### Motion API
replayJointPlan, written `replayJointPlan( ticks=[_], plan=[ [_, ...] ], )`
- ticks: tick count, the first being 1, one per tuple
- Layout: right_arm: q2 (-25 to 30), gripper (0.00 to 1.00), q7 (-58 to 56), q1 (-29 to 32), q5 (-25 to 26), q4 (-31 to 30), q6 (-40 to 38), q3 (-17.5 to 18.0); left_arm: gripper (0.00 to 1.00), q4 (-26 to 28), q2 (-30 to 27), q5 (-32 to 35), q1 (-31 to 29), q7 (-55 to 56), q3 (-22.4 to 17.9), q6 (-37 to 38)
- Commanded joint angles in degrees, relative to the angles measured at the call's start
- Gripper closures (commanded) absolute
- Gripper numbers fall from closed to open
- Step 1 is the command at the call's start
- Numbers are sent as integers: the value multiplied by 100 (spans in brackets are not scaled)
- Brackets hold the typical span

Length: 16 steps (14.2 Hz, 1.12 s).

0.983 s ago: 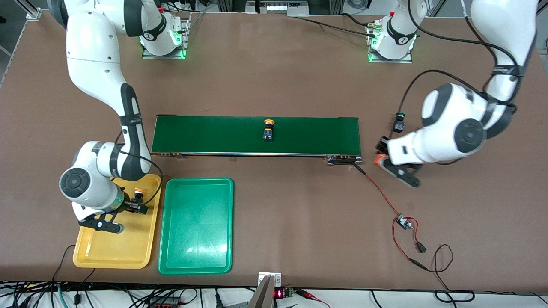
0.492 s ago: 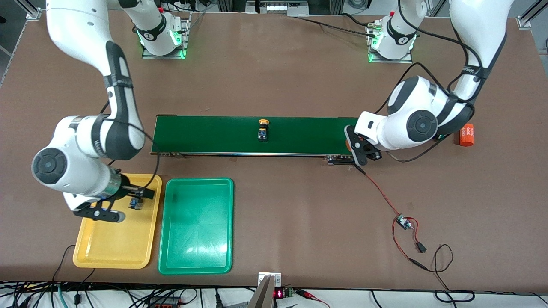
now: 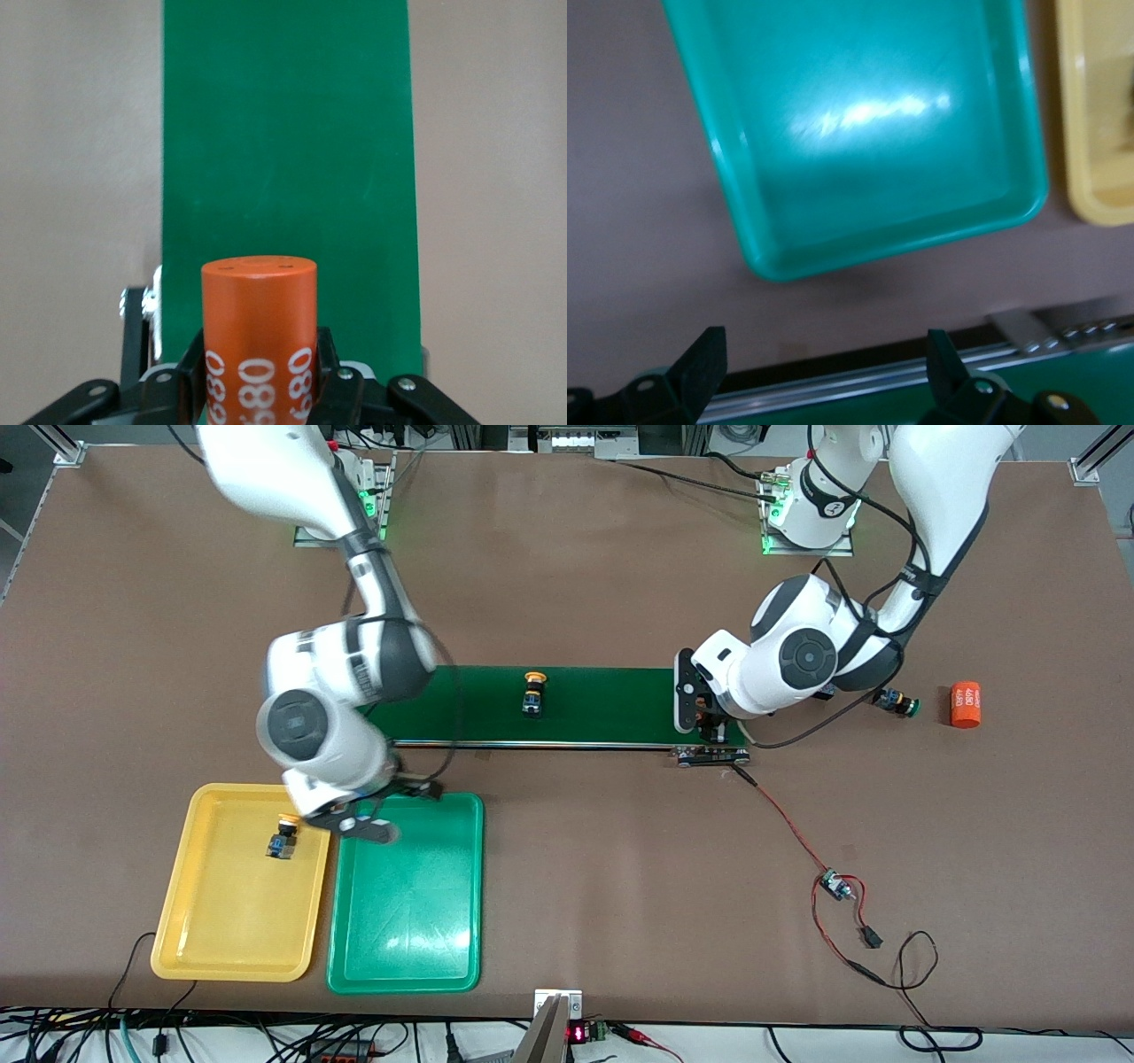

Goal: Sort buttons by color to trays
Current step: 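Place the orange battery on the belt while the right gripper reaches the button, then drop the button into the yellow tray while the left gripper grasps a battery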

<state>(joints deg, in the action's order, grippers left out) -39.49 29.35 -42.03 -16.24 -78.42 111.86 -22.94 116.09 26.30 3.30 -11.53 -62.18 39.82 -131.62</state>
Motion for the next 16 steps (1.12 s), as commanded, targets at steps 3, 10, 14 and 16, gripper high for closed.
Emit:
replayJointPlan(
  ticks=[3, 10, 14, 16],
  plan=[
    [64, 0, 421, -463, -55, -323, -233, -53, 0, 133, -55, -92, 46, -207, 17, -119],
    [143, 0, 1178, -1113, -64, -551, -498, -62, 0, -279, -722, -127, -279, 362, -236, 856],
    [187, 0, 1178, -1298, -64, -832, -358, -53, 0, -236, -1188, -110, -279, 1356, -1044, 1129],
    [187, 0, 1187, -1369, -73, -1016, -165, -53, 0, -201, -1233, -101, -314, 1506, -1553, 1174]
  ],
)
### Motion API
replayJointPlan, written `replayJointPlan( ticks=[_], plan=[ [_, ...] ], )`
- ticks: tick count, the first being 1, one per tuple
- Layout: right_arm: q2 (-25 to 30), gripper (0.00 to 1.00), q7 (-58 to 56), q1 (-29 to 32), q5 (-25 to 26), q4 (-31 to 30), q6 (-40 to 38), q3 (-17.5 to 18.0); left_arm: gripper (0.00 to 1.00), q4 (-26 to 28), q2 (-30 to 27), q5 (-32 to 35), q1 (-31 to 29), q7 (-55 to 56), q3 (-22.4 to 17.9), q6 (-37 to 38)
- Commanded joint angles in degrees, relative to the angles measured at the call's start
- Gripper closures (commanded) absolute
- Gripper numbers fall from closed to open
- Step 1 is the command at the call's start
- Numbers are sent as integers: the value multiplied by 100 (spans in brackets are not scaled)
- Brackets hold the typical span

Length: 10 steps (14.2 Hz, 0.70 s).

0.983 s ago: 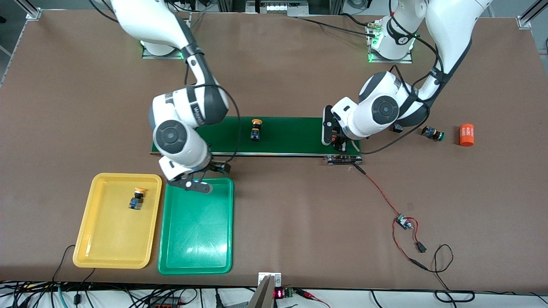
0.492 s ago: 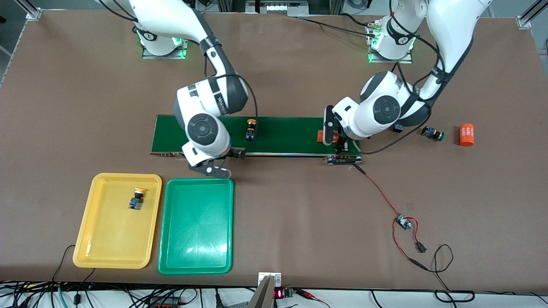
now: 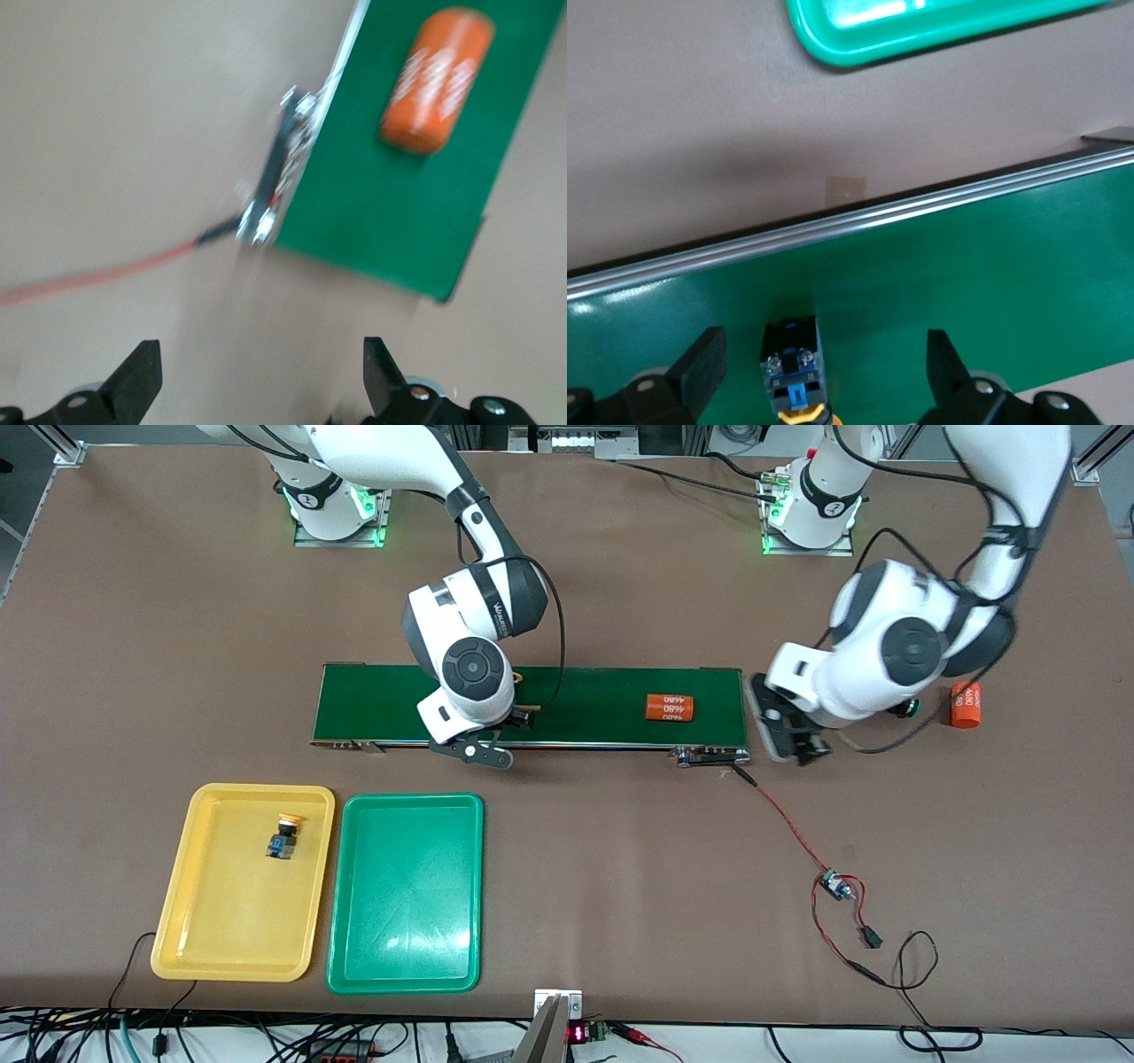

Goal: Sort buttons by color to trays
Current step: 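Drop the button into the yellow tray while the left gripper grasps a battery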

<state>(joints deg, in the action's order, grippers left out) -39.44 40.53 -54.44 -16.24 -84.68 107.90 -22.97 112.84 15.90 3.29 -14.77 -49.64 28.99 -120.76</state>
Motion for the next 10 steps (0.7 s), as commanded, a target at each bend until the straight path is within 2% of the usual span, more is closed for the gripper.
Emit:
replayJointPlan(
  ticks=[1, 2, 4, 5, 6, 8, 10],
  plan=[
    [191, 0, 69, -146, -151, -478, 345, -49, 0, 159, -184, -101, -8, 523, -804, 79],
    [191, 6, 69, -155, -386, -575, 450, -49, 0, 194, -166, -101, -113, 796, -1077, 88],
    [191, 22, 60, -146, -485, -655, 504, -49, 0, 282, -157, -101, -551, 1218, -1290, 132],
    [191, 35, 60, -155, -485, -646, 486, -49, 0, 282, -114, -92, -736, 1386, -1412, 193],
    [200, 64, 60, -155, -494, -655, 451, -49, 0, 282, -70, -101, -790, 1500, -1622, 202],
    [191, 77, 60, -155, -486, -646, 442, -49, 0, 378, -8, -101, -808, 1676, -2019, 185],
    [191, 99, 69, -155, -485, -611, 416, -75, 0, 431, 132, -101, -904, 1975, -2274, 176]
  ],
)
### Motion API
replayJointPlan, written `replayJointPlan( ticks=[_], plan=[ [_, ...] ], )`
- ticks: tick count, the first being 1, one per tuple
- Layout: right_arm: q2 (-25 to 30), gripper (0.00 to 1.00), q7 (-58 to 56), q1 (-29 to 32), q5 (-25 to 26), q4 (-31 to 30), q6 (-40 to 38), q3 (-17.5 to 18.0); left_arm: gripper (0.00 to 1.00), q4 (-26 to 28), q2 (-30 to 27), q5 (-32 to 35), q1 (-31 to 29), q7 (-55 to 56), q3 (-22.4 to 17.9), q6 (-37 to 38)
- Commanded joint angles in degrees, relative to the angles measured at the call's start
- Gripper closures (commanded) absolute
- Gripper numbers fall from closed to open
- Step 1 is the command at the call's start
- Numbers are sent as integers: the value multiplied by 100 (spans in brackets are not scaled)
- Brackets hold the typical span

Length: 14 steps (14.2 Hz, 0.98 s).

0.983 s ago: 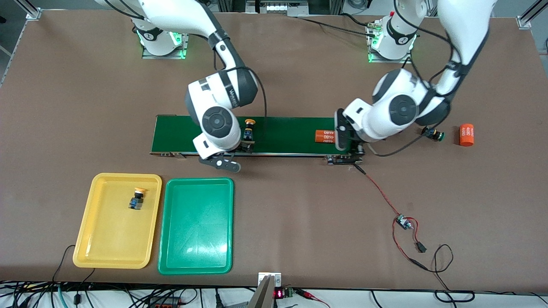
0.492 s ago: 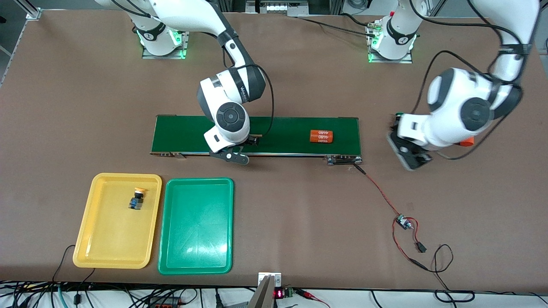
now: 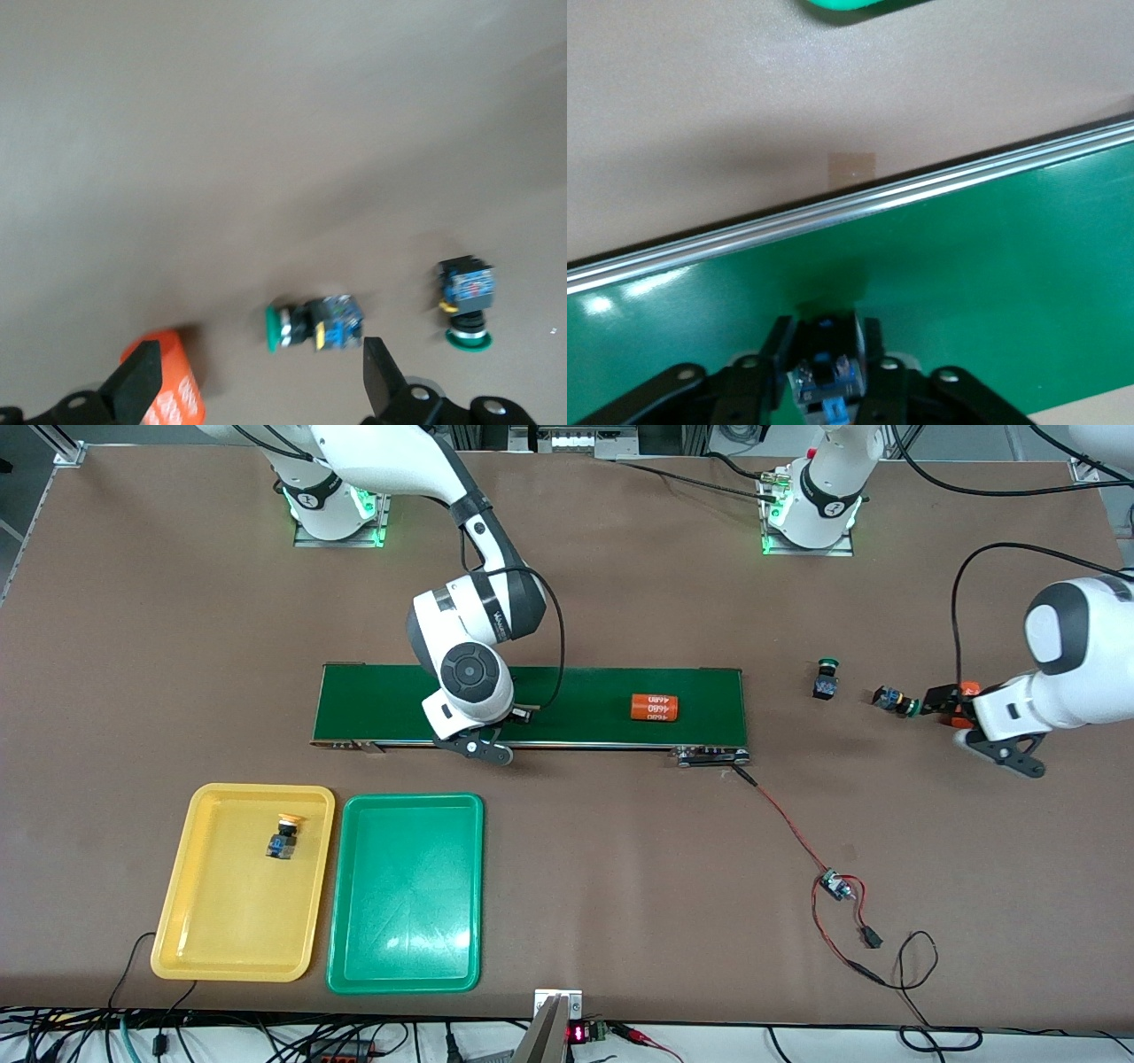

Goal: Sort buttons by color to trays
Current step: 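Drop the button into the yellow tray while the left gripper grasps a battery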

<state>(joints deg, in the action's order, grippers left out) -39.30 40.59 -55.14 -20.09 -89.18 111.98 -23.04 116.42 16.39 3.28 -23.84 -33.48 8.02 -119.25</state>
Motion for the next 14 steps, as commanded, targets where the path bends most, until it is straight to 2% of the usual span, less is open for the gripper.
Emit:
replayJointPlan(
  ticks=[1, 3, 4, 6, 9, 11, 14],
  plan=[
    [203, 100, 37, -76, -109, -135, -71, -103, 0, 178, 136, -117, -24, 604, -178, 8],
    [379, 100, 19, 38, -109, -99, -404, -165, 0, 380, 215, -222, -24, 1411, -169, -97],
    [466, 100, -51, 47, -117, -47, -440, -339, 2, 477, 233, -580, -50, 1615, -178, -124],
    [511, 100, -243, 248, -118, 338, -729, -543, 3, 513, 268, -698, -77, 1583, -213, -255],
    [372, 100, -595, 1064, -74, 814, -819, -552, 0, 504, 268, 170, -95, 986, -424, -755],
    [108, 100, -1261, 1653, -91, 876, -740, -543, 0, 487, 268, 908, -129, 32, -494, -1072],
    [-147, 100, -2350, 2313, -39, 885, -520, -561, 0, 522, 408, 972, -340, -755, -521, -1153]
  ],
)
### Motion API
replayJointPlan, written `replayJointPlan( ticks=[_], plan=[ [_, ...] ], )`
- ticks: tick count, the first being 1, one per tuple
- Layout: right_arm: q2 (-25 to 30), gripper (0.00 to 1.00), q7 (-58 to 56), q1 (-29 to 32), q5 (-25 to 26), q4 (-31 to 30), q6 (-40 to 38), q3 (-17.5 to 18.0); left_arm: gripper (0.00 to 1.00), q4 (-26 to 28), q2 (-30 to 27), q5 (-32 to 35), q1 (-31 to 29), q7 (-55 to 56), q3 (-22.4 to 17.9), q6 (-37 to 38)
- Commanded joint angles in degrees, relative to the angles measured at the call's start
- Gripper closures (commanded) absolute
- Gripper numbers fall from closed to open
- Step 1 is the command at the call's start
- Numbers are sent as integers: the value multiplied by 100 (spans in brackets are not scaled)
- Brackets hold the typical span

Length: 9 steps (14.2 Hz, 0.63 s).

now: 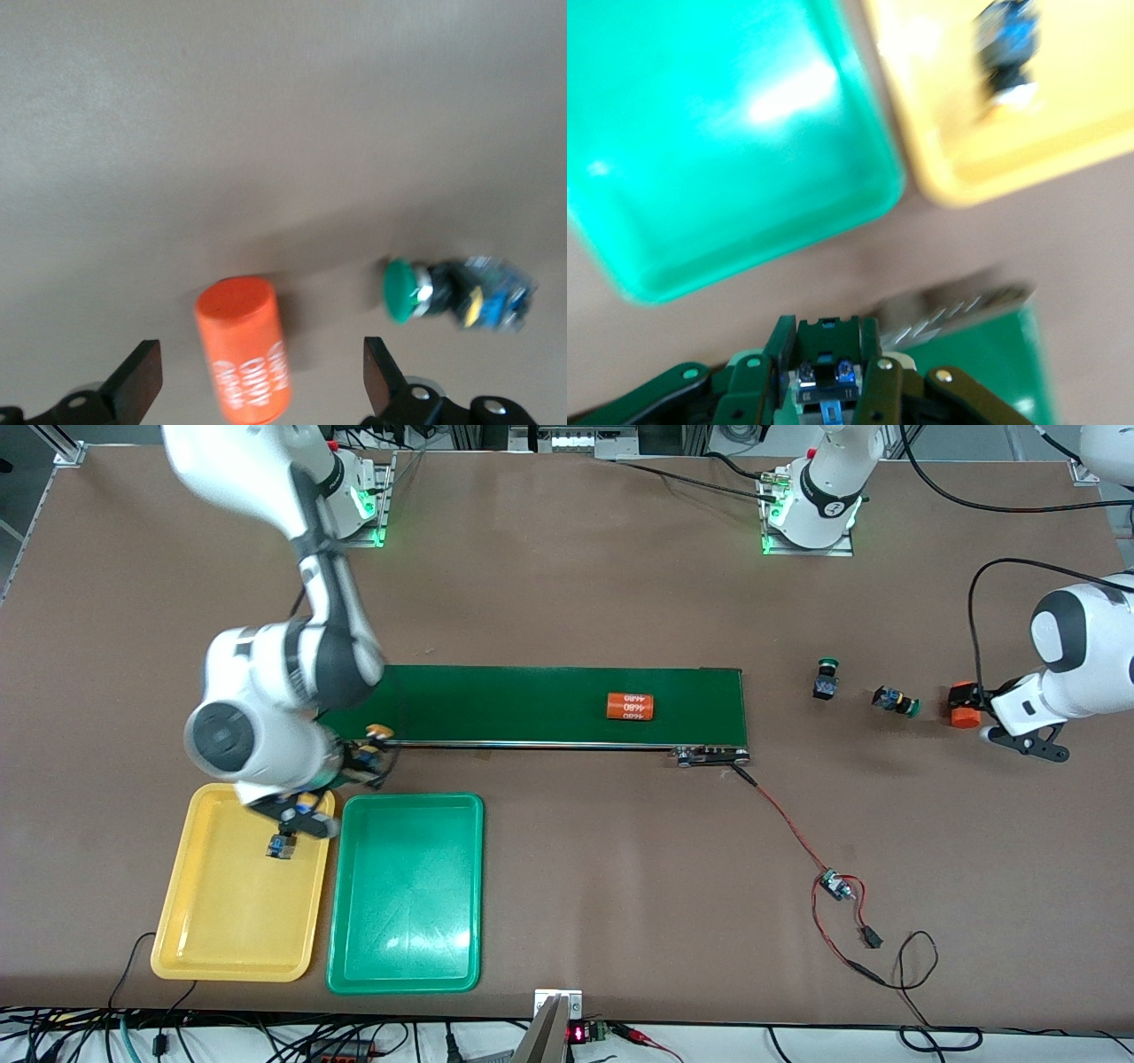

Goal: Sort buttons by color to trays
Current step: 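Drop the button into the yellow tray while the left gripper grasps a battery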

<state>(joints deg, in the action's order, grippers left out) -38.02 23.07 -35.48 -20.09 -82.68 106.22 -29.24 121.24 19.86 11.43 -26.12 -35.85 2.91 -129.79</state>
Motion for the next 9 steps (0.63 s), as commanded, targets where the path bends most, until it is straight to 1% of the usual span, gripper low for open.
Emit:
replayJointPlan(
  ticks=[1, 2, 3, 4, 5, 6, 8, 9],
  plan=[
    [-346, 100, -1011, 497, 162, 234, 83, 50, 0, 49, 114, 158, -191, -528, -10, -126],
    [-399, 100, -1320, 664, 416, 226, 100, 68, 0, 57, 159, 158, -226, -529, -19, -135],
    [-452, 100, -1488, 857, 506, 226, 187, 85, 0, 101, 229, 158, -314, -529, -19, -196],
    [-504, 100, -1620, 981, 524, 226, 293, 85, 6, 188, 281, 158, -384, -529, -19, -396],
    [-583, 100, -1813, 1043, 533, 226, 442, 77, 14, 259, 343, 149, -411, -529, -19, -625],
    [-662, 100, -1963, 1157, 542, 226, 635, 68, 29, 260, 431, 149, -411, -520, -19, -740],
    [-820, 100, -2296, 1403, 577, 226, 986, 77, 53, 216, 493, 114, -446, -441, -19, -750],
    [-908, 100, -2551, 1517, 585, 226, 1284, 68, 70, 216, 458, 97, -438, -415, -19, -698]
  ],
)
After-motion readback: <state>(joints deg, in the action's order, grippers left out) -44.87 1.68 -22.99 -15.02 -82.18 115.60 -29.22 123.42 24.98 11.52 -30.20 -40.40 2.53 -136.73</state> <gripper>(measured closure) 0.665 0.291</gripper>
